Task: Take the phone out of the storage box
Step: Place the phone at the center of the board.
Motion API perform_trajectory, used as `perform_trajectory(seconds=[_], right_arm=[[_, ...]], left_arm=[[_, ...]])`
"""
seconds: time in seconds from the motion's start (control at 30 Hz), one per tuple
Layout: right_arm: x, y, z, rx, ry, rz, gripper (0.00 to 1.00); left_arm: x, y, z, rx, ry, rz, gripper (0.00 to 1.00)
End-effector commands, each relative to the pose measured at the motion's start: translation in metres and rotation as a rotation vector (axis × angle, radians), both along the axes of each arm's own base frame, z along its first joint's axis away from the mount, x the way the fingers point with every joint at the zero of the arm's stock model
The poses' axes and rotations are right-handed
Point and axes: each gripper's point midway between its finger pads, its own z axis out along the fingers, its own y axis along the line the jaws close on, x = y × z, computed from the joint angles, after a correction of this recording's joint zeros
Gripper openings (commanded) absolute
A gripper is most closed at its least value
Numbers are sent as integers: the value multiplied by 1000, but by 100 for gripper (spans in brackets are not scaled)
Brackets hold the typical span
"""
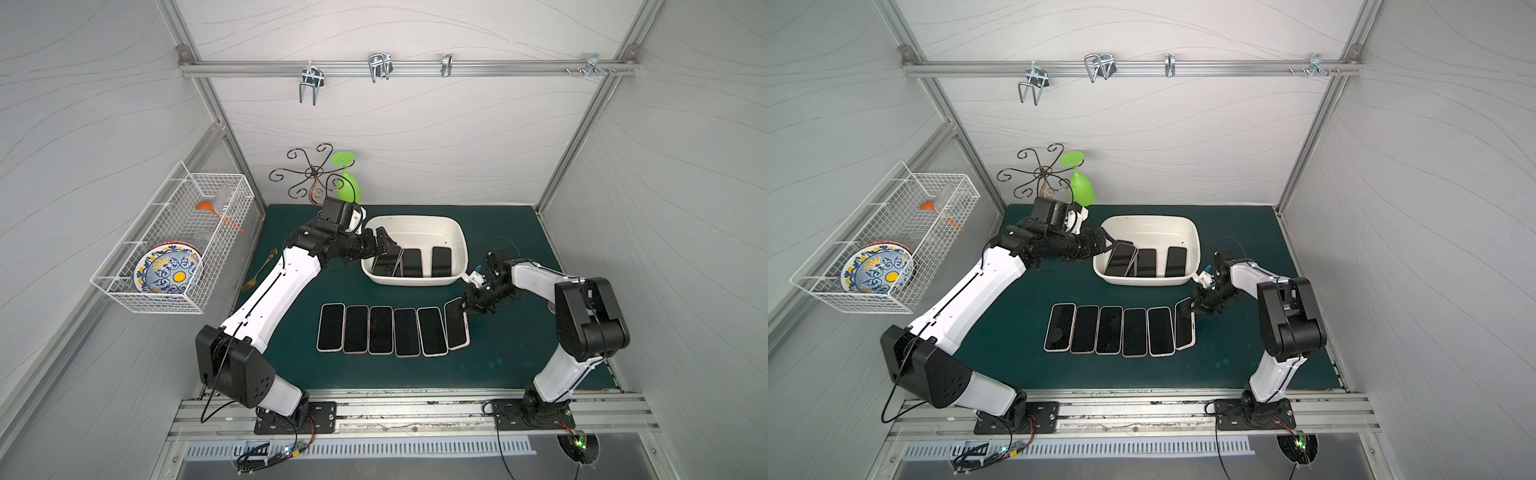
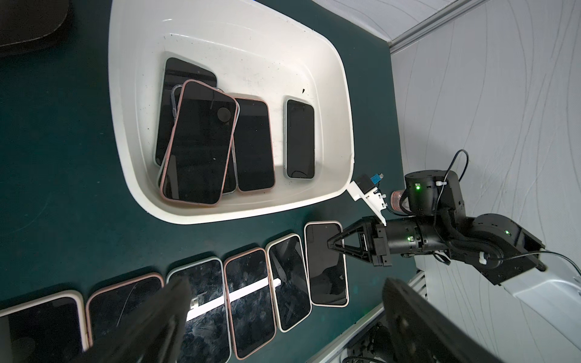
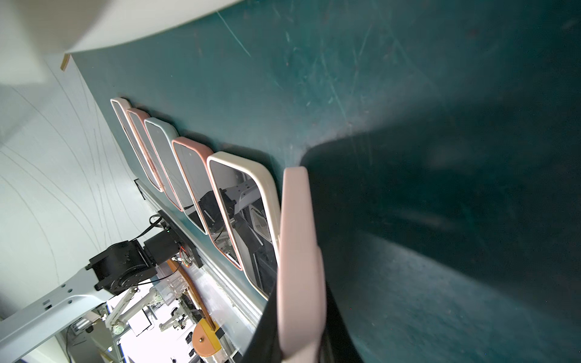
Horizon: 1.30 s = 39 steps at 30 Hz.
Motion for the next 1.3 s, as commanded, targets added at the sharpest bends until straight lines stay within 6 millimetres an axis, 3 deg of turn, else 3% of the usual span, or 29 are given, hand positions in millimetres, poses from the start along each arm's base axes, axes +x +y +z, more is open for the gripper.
perform_trajectory(seconds=[0.0, 0.07, 0.33, 0.73, 0.87, 1.0, 1.27], right_arm=[[4, 10, -22, 1, -19, 32, 3], [4, 4, -27, -15, -3, 21, 7], [6, 2, -25, -18, 3, 11, 39], [1, -16, -27, -130, 41, -5, 59], [-3, -28, -32, -204, 51, -17, 83], [1, -30, -26, -201, 29, -35, 98], [21, -44, 20, -249, -73, -74, 99]], left_arm=[[7, -3, 8, -15, -47, -10, 100], [6, -3, 6, -14, -43, -14, 100], [7, -4, 0, -11, -29, -15, 99], [10, -3, -11, 8, -3, 1, 100], [16, -4, -22, 37, 11, 17, 100], [21, -5, -35, 109, 33, 22, 100], [23, -7, -43, 135, 43, 18, 100]])
